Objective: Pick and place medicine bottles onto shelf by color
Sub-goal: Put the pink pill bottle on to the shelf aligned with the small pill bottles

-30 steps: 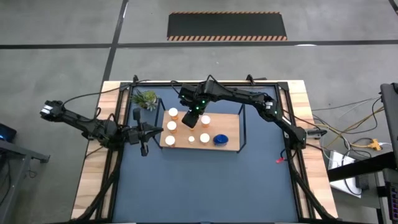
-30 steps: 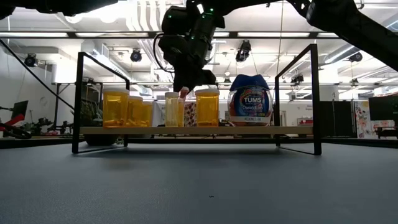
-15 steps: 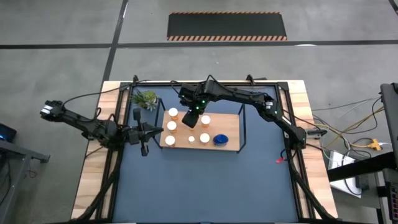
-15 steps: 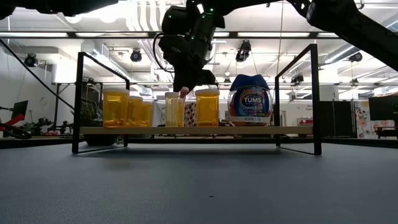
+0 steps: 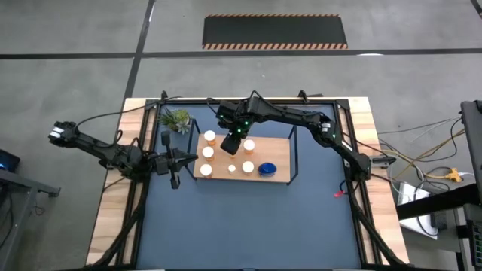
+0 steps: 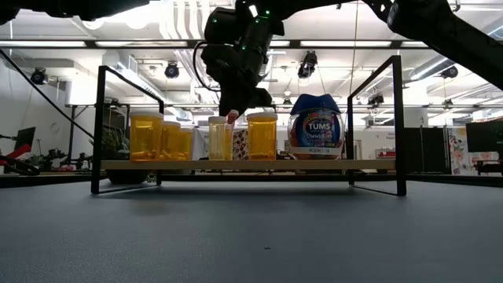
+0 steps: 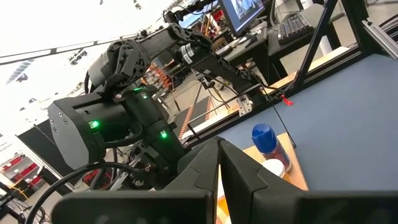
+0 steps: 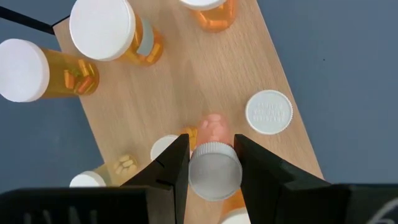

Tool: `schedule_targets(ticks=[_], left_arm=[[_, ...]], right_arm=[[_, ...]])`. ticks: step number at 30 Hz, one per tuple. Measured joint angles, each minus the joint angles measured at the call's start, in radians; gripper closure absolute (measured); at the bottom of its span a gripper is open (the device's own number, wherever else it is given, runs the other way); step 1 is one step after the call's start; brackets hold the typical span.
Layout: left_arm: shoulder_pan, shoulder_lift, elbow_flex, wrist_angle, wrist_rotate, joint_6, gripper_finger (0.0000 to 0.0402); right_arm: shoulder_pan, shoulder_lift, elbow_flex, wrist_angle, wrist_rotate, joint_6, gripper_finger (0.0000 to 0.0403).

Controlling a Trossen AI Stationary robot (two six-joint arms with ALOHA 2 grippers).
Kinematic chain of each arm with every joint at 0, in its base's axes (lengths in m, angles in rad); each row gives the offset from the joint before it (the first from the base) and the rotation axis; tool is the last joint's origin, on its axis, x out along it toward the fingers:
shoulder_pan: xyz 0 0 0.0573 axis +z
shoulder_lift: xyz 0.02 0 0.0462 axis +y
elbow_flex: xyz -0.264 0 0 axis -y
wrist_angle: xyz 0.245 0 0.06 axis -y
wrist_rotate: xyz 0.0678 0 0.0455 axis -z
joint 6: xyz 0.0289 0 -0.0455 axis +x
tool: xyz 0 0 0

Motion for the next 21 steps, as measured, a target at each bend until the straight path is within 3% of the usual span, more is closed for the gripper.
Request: schedule_targets(ticks=[21], left_arm=[[0.0,0.0,-0.001,0.0,0.005,0.0,0.0402]], right_arm=[[0.001,0.0,-0.009,0.018,0.034,-0.034,0.03]])
